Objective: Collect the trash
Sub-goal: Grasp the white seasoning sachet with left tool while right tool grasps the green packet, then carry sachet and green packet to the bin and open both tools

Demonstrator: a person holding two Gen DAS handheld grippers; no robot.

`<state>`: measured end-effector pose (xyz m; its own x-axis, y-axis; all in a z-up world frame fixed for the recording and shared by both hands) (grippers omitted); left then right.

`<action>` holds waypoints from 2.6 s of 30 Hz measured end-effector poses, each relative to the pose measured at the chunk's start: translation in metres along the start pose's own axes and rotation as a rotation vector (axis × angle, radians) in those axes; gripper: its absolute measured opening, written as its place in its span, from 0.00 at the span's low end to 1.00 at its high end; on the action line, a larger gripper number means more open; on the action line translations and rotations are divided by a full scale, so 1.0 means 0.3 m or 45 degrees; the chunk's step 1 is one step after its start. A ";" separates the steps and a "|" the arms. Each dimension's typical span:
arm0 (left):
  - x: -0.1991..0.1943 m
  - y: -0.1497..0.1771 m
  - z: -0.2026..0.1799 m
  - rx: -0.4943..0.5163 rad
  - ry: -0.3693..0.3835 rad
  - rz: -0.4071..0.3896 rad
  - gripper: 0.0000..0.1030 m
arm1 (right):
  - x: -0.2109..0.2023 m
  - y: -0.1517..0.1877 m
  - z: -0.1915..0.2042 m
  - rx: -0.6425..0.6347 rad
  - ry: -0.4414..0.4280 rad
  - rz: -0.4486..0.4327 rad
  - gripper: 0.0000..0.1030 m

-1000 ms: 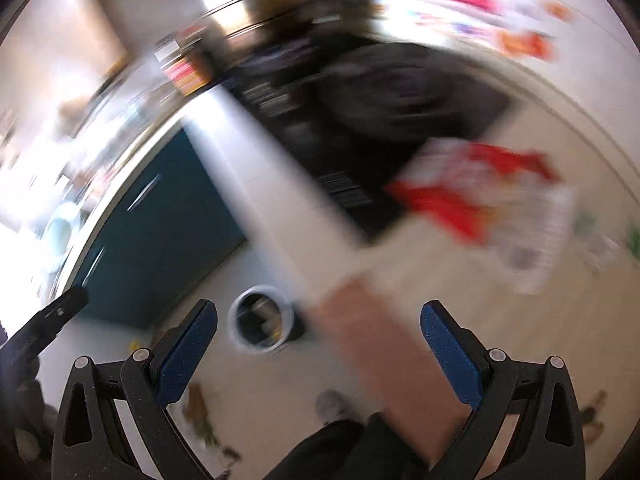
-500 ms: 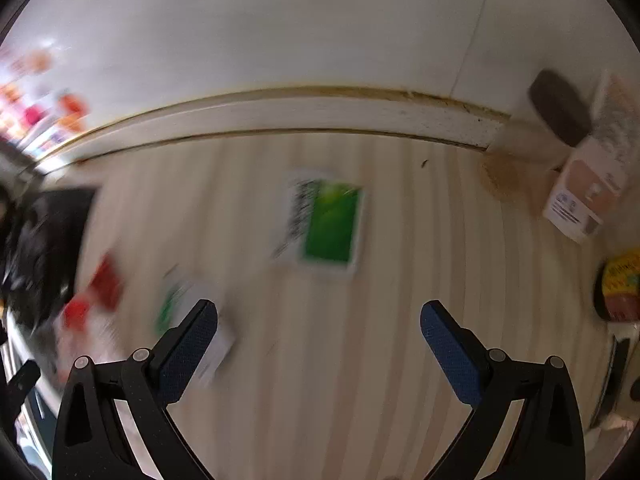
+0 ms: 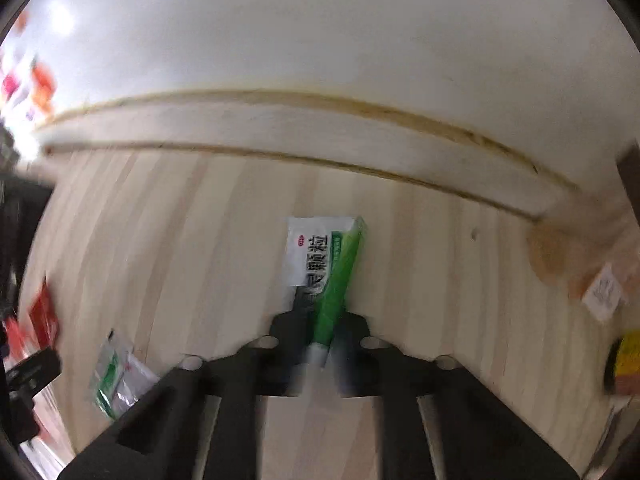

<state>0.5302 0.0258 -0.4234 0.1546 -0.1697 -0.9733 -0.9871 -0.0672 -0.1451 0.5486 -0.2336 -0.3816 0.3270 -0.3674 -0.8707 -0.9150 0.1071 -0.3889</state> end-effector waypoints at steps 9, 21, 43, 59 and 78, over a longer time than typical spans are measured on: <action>0.099 0.071 -0.177 0.189 0.105 0.115 0.60 | -0.012 0.075 -0.149 0.124 -0.131 0.032 0.02; -0.014 0.121 -0.252 0.172 0.217 0.054 0.00 | -0.123 0.193 -0.252 0.213 -0.169 0.035 0.02; -0.618 0.368 0.467 -0.175 0.150 -0.408 0.00 | -0.720 0.258 0.151 -0.076 -0.505 -0.161 0.02; -0.580 1.347 1.530 -0.941 -0.063 -0.360 0.00 | -1.123 1.158 1.327 -0.865 -0.938 0.027 0.02; 0.791 1.987 2.322 -1.434 0.087 -0.084 0.00 | -0.078 2.267 2.414 -1.228 -0.764 0.347 0.02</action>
<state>-0.0500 0.6305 -0.8647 0.2412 -0.1842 -0.9528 -0.3836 -0.9200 0.0808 0.0897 0.5168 -0.8439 -0.0851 0.0827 -0.9929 -0.6877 -0.7259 -0.0015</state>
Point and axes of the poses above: each gripper's, at about its wrist camera, not at the fingertips, and x roughly the way its jaws point, z to its left, y to its underside, the point moved 6 cm from there along x, roughly the way its jaws point, and after that the axes turned 14 degrees about y, right-handed, at the moved point
